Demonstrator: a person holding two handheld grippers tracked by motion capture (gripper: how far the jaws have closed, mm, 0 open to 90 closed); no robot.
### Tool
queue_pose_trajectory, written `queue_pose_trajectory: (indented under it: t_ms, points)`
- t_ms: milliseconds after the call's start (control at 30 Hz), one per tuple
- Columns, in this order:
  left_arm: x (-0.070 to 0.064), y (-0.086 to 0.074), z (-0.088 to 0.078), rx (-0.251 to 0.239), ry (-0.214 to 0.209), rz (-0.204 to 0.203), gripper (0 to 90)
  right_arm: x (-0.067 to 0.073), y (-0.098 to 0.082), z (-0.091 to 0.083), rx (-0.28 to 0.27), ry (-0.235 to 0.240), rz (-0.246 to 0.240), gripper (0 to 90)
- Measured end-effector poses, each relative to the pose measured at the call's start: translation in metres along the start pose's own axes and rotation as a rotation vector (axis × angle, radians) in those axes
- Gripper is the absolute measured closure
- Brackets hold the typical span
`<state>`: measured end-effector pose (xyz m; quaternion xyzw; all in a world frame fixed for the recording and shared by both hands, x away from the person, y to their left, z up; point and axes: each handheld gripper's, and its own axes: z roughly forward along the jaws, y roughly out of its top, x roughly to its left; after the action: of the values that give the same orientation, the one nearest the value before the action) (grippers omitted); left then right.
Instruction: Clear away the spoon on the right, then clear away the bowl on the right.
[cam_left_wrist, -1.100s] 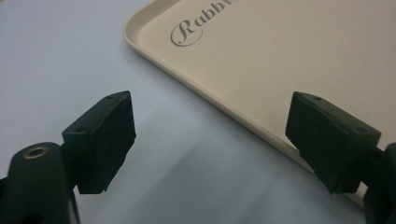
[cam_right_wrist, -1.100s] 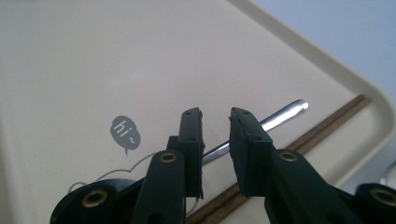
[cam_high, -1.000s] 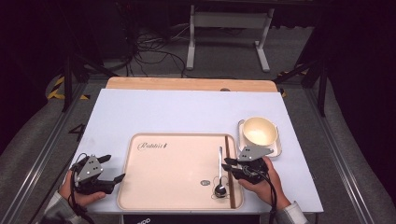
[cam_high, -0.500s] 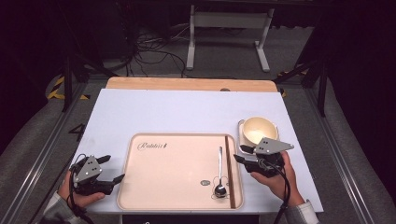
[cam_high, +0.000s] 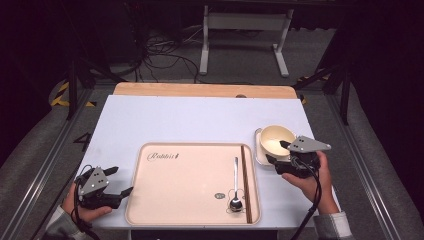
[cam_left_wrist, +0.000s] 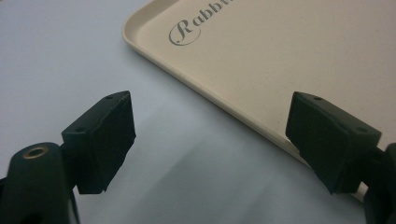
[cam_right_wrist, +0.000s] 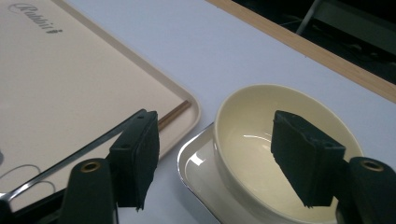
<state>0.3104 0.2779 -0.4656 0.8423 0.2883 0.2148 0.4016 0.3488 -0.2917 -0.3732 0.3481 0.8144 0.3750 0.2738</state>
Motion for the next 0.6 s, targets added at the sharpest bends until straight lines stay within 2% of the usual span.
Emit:
queue_pose_trajectory:
  t_ms: [167,233,333,400,467,600]
  points:
    - [-0.001,0.0,0.0,0.002,0.001,0.007,16.6,-0.008,-0.001,0.005,0.021,-0.02,0.011,32.7]
    - [-0.001,0.0,0.0,0.001,0.003,0.008,16.6,-0.01,-0.001,0.009,0.039,-0.008,0.023,34.2]
    - [-0.001,0.001,0.001,0.004,0.007,0.001,16.6,-0.011,-0.001,0.012,0.057,0.004,0.017,35.5]
    - [-0.001,0.001,0.002,0.004,0.004,0.006,16.6,-0.014,-0.003,0.021,0.086,0.023,0.013,39.4]
    - [-0.001,0.0,0.002,0.011,0.005,0.002,16.6,-0.016,-0.003,0.027,0.104,0.036,0.016,39.4]
    - [-0.001,0.001,0.002,0.008,0.006,0.001,16.6,-0.018,-0.003,0.036,0.142,0.037,0.02,40.2]
